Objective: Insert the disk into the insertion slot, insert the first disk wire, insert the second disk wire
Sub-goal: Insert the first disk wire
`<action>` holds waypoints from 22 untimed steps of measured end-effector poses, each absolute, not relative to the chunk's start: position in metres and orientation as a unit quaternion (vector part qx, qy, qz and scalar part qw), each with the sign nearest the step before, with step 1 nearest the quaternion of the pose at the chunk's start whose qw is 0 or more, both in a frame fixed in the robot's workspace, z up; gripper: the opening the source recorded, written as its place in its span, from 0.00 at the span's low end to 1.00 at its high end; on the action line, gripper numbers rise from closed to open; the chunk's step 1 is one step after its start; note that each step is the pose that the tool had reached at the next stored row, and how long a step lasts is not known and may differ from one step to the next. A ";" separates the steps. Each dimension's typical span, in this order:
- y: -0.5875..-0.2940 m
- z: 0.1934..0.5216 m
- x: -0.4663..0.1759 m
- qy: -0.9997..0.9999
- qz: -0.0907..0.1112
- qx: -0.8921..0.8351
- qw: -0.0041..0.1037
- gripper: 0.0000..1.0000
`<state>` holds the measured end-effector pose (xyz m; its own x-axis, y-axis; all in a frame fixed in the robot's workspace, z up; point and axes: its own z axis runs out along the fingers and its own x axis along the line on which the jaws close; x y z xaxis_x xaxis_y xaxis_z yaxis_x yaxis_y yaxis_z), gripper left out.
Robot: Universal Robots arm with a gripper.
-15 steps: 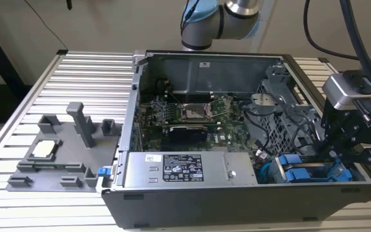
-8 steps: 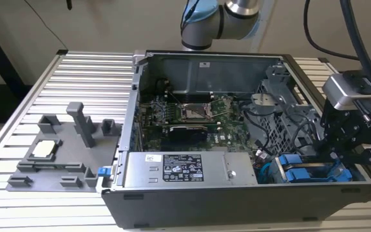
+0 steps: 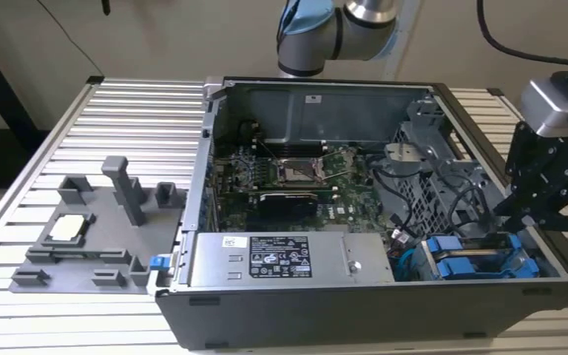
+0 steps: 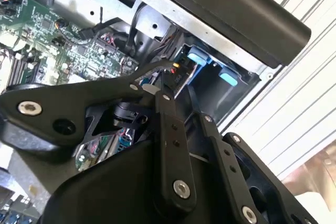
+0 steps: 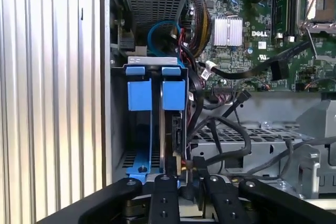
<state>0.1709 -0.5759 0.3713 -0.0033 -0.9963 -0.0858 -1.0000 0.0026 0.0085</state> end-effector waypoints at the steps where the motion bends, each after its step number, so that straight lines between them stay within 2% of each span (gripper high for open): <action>1: -0.576 0.375 0.171 0.707 0.033 -0.705 0.027 0.27; 5: -0.576 0.391 0.171 0.708 0.033 -0.705 0.027 0.27; 12: -0.574 0.391 0.171 0.707 0.033 -0.705 0.027 0.27; 22: -0.551 0.391 0.166 0.708 0.033 -0.705 0.027 0.27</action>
<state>0.1662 -0.5513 0.3908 -0.0049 -0.9963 -0.0857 -1.0000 0.0042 0.0085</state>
